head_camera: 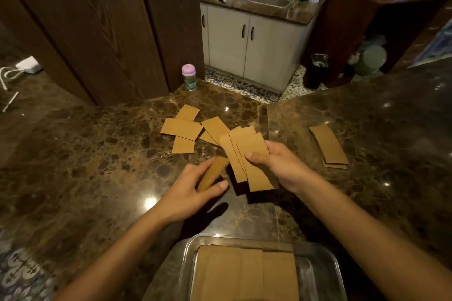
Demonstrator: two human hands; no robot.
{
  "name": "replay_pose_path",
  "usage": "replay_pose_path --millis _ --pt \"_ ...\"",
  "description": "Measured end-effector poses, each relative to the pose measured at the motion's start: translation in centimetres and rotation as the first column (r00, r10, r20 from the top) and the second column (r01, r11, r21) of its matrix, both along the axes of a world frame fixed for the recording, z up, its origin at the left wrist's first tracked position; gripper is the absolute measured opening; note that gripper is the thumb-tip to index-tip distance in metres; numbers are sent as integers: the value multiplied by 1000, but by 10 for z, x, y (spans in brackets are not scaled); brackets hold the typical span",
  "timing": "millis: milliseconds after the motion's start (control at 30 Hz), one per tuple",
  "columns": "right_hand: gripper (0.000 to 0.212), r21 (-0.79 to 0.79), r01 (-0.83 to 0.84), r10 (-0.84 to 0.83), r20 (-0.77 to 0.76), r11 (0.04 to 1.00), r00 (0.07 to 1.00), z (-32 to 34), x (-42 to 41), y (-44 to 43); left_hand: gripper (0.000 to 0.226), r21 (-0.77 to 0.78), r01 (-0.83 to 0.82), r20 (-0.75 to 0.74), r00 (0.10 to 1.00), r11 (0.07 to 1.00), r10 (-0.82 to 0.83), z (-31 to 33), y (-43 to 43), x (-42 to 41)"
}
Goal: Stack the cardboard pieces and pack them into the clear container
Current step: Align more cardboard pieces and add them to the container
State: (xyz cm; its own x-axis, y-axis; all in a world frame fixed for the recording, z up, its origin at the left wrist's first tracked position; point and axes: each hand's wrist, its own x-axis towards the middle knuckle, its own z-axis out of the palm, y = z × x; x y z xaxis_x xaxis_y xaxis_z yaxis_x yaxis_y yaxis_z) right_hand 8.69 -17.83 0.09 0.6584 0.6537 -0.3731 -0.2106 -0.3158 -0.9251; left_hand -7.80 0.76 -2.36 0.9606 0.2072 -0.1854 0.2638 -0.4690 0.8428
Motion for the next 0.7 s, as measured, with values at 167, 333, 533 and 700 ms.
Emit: replay_pose_path --millis 167,333,533,700 --pt "22 139 192 -163 -197 972 967 24 -15 -11 47 -833 -246 -84 941 496 326 21 -17 17" --pt "23 275 296 -232 -243 915 942 41 -28 -25 36 -891 -197 -57 942 409 330 44 -33 18" --pt "26 291 284 -231 -205 914 951 50 -39 -33 36 -809 -176 4 952 561 305 56 -43 15" --pt "28 285 282 -225 -217 916 950 53 -45 -33 34 -714 -230 43 928 662 369 56 -44 17"
